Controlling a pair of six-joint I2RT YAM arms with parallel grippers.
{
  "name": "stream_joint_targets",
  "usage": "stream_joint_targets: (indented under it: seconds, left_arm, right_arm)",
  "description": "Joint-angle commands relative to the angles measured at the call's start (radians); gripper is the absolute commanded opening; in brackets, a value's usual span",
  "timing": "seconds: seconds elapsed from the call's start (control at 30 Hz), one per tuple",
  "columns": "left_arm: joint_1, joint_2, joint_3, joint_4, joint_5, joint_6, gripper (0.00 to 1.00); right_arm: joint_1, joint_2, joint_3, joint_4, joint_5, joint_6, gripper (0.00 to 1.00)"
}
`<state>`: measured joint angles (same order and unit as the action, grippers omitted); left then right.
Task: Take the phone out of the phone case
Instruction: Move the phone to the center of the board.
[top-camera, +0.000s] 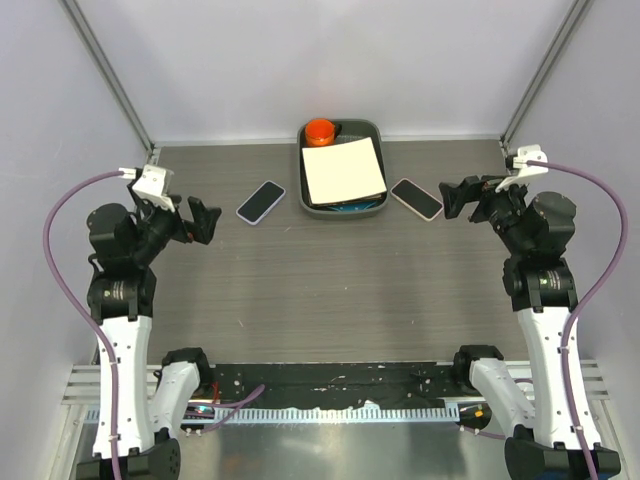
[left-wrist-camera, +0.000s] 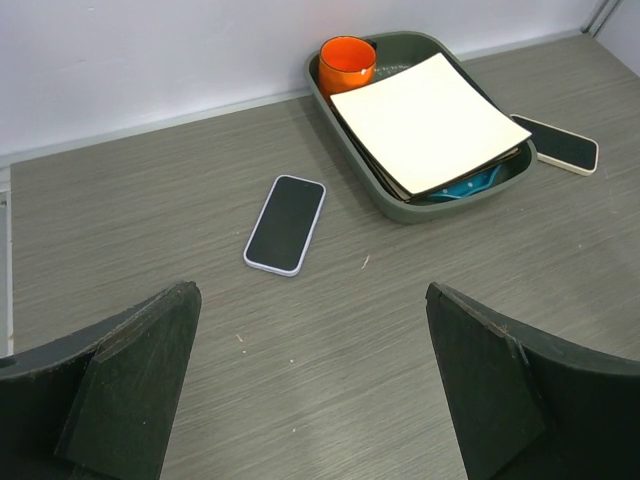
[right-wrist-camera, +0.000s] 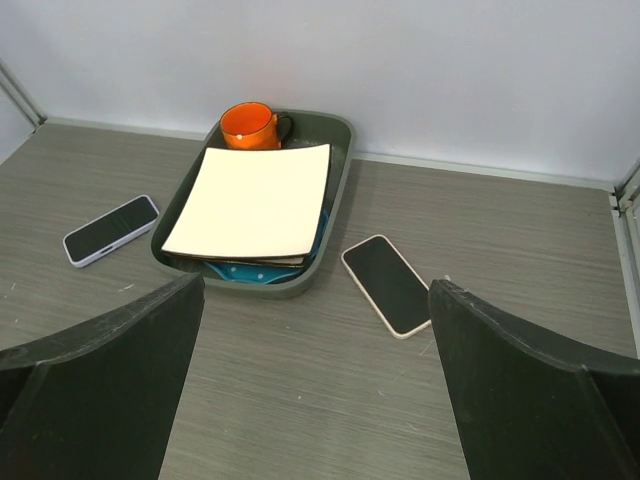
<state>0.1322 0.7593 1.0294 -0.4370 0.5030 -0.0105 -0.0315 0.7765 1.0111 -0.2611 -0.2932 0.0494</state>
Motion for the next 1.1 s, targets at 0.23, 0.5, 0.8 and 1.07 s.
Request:
stream_joint_targets:
  seconds: [0.23, 0.5, 0.8, 1.07]
  left_arm:
    - [0.004, 0.064, -0.022, 0.104, 0.008, -0.012, 1.0]
    - [-0.061, 0.208, 0.006, 0.093, -0.037, 0.006, 1.0]
    - [-0.218, 0.406, -0.006, 0.121, -0.144, 0.188, 1.0]
    - [-0.264, 0.572, -0.015, 0.222, -0.227, 0.256, 1.0]
  right_arm:
    - [0.005, -0.013, -0.025, 0.052, -0.075, -0.043, 1.0]
    - [0.005, -0.011, -0.045, 0.066, -0.092, -0.043, 1.0]
    - [0.005, -0.003, -0.063, 0.085, -0.096, -0.063, 1.0]
    - [0.005, -0.006, -0.077, 0.094, -0.113, -0.065, 1.0]
